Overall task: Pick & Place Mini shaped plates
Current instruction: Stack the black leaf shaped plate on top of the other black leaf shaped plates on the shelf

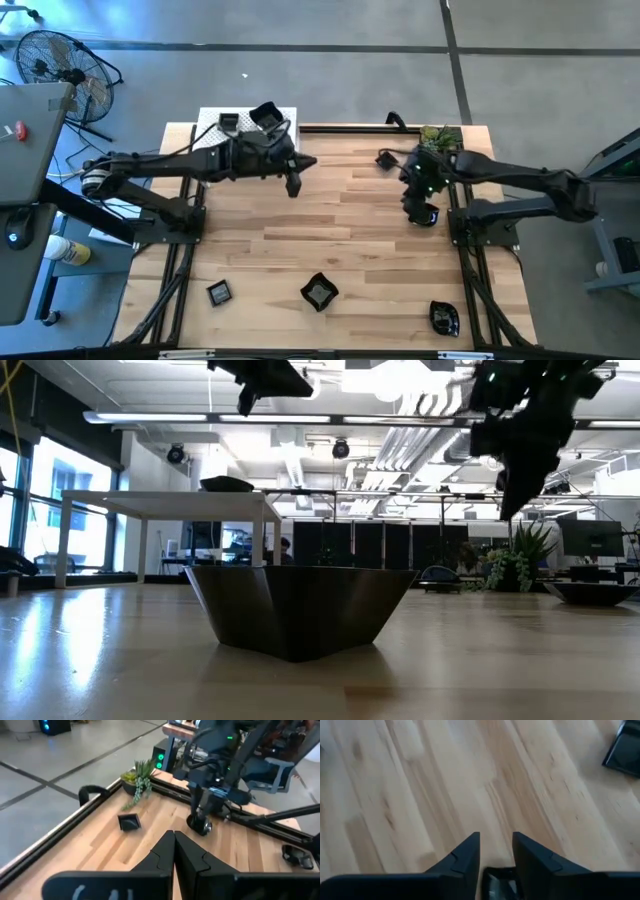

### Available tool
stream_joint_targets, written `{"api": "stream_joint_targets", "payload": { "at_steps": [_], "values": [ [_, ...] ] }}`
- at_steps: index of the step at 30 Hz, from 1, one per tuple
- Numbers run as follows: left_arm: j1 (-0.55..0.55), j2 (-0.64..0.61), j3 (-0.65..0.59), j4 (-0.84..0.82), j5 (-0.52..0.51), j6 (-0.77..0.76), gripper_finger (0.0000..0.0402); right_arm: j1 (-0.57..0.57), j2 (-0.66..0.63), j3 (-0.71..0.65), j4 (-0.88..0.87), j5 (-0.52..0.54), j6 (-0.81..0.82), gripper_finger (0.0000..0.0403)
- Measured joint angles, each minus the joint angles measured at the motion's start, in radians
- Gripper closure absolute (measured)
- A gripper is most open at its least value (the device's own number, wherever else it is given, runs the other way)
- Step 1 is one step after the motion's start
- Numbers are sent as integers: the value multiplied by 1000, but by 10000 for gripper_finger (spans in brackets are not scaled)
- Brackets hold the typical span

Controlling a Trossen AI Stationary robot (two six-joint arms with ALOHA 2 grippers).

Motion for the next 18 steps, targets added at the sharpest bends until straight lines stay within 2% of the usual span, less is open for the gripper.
{"api": "stream_joint_targets", "payload": {
  "at_steps": [4, 9, 14, 18],
  "values": [
    [-20, 0, -35, 11, 21, -44, 401, -93, 109, 0, -40, -56, -187, 270],
    [-62, 0, -59, 61, 23, -52, 401, -160, 241, 0, -48, -81, -334, 244],
    [-82, 0, -59, 59, 15, -53, 401, -183, 351, 0, -91, -28, -497, 223],
    [-82, 0, -59, 48, 15, -64, 401, -189, 414, 0, -144, 15, -609, 227]
  ]
}}
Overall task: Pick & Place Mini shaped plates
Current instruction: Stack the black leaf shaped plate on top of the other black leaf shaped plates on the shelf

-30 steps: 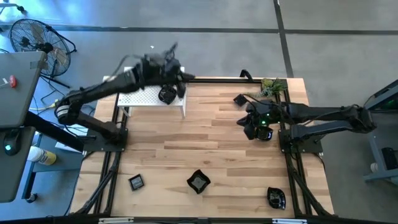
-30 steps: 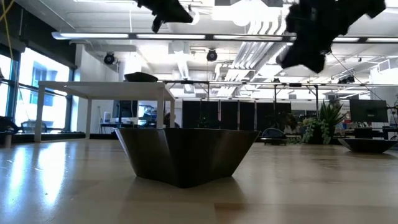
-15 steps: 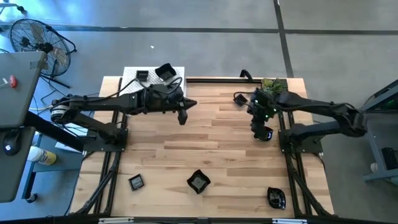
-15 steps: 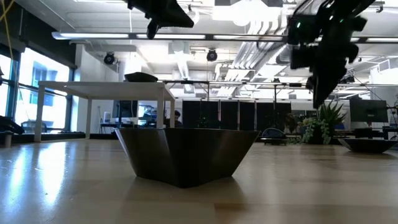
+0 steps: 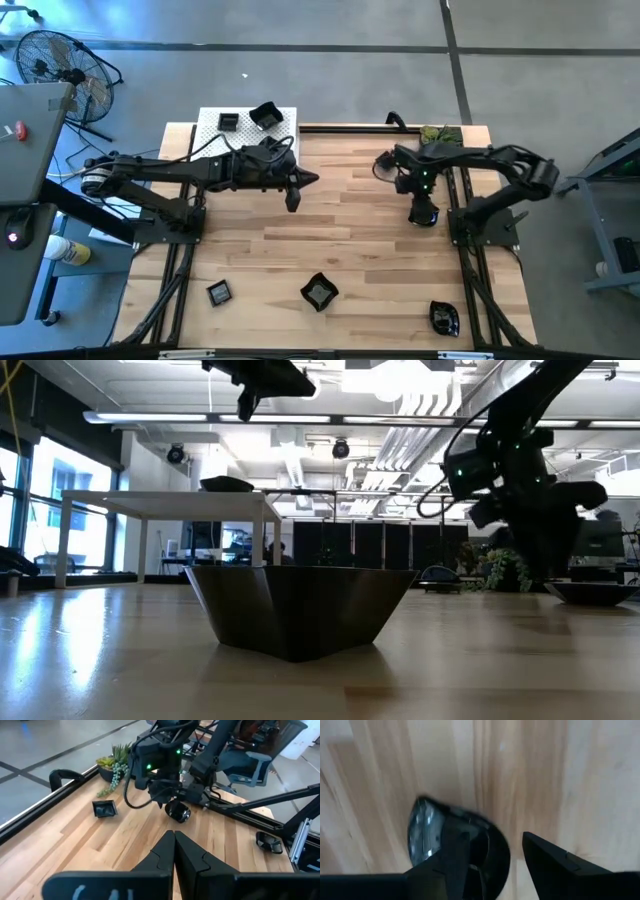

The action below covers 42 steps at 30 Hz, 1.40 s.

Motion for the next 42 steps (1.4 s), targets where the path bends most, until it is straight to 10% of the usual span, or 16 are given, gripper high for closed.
{"api": "stream_joint_targets", "payload": {
  "at_steps": [19, 42],
  "values": [
    [0, 0, 0, 1, 0, -7, 401, -22, 76, -1, 2, -69, -54, 393],
    [2, -33, 1, -51, 32, -137, 401, -61, -169, 17, 38, -106, 88, 401]
  ]
}}
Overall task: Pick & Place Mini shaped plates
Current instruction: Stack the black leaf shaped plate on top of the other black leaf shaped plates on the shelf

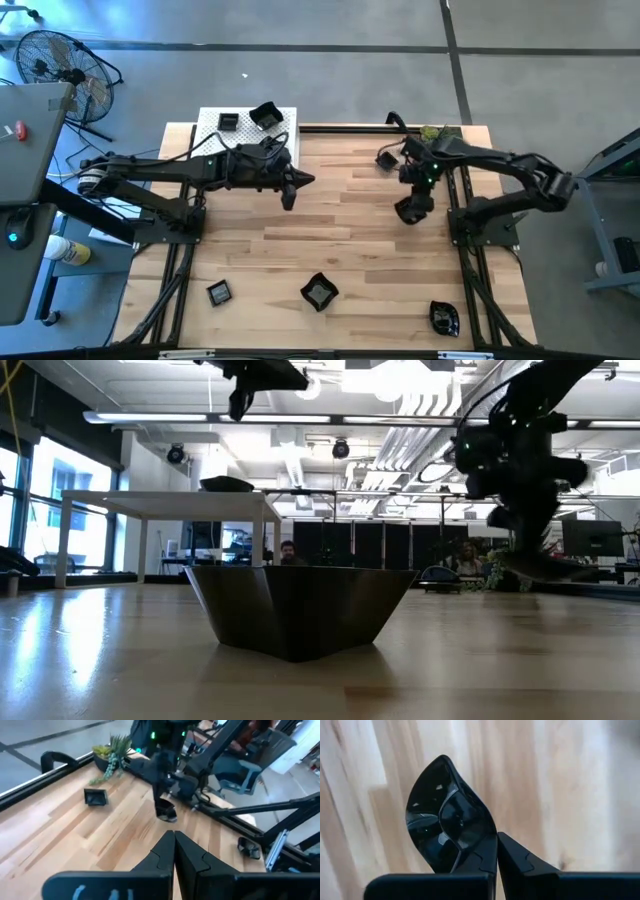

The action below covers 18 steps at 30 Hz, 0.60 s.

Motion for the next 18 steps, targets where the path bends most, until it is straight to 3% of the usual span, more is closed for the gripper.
{"api": "stream_joint_targets", "payload": {
  "at_steps": [5, 12, 18],
  "values": [
    [0, 3, -1, 8, -25, 0, 401, 1, -32, 90, 97, -26, 119, 401],
    [0, 3, 16, 52, -136, -1, 384, 51, -66, 262, 253, -1, 439, 402],
    [0, 3, 73, 54, -255, -42, 314, 180, -75, 409, 374, 208, 689, 400]
  ]
}}
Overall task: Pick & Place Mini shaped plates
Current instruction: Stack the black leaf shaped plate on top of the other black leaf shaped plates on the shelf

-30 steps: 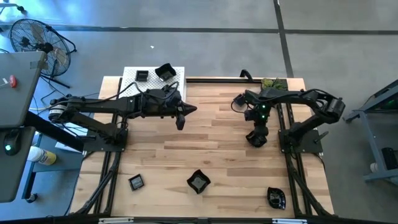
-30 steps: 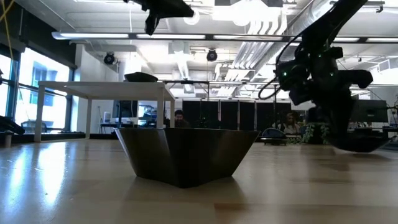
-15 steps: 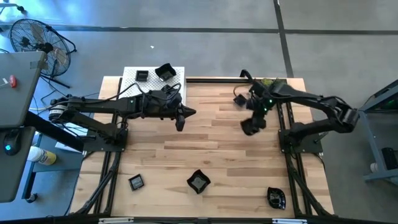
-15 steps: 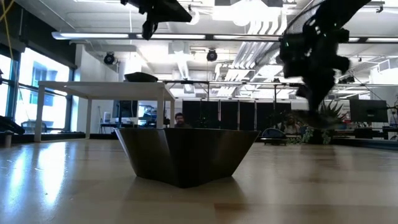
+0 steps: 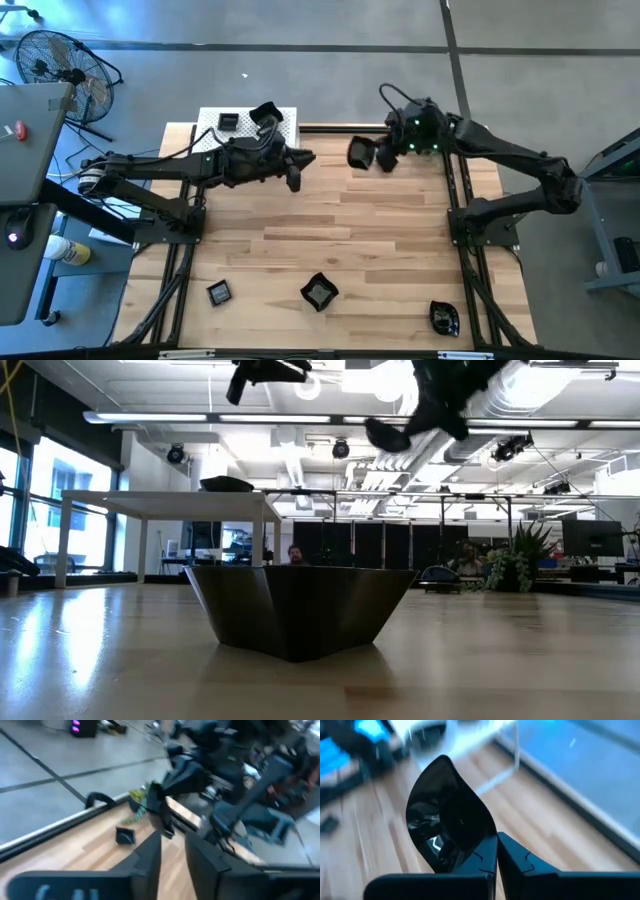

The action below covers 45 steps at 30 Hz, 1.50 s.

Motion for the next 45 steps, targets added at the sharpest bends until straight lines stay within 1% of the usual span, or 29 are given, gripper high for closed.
{"api": "stream_joint_targets", "payload": {
  "at_steps": [3, 7, 10, 12, 15, 17, 22, 24, 27, 31, 35, 40, 42, 45],
  "values": [
    [0, 0, 20, -1, -35, -12, 284, 77, 0, 44, 66, 139, 78, 401],
    [0, 0, 49, -2, -43, -33, 273, 166, 0, 76, 164, 301, 145, 401],
    [0, 1, 80, -1, -55, -33, 273, 226, 0, 83, 233, 408, 135, 401],
    [0, 26, 107, 6, -71, -26, 273, 259, 0, 84, 272, 471, 116, 401],
    [0, 59, 142, -26, -76, 25, 273, 302, 0, 84, 322, 546, 75, 401],
    [-8, 84, 190, -18, -79, 54, 273, 325, 0, 84, 354, 588, 45, 401],
    [-43, 150, 299, -125, -194, 124, 273, 367, 0, 84, 394, 643, -13, 401],
    [-49, 177, 345, -124, -204, 156, 273, 379, 0, 84, 408, 654, -27, 401],
    [-54, 188, 390, -172, -220, 172, 273, 396, 0, 84, 438, 661, -48, 401],
    [-54, 211, 415, -181, -263, 172, 279, 414, 0, 84, 449, 667, -58, 401],
    [-54, 209, 422, -177, -265, 166, 313, 422, 1, 84, 452, 667, -58, 400],
    [-61, 210, 421, -183, -266, 147, 384, 422, 1, 84, 452, 668, -58, 399],
    [-60, 209, 421, -183, -277, 135, 394, 422, 1, 84, 454, 667, -58, 394],
    [-60, 210, 434, -199, -278, 98, 389, 423, 1, 83, 451, 665, -62, 375]
  ]
}}
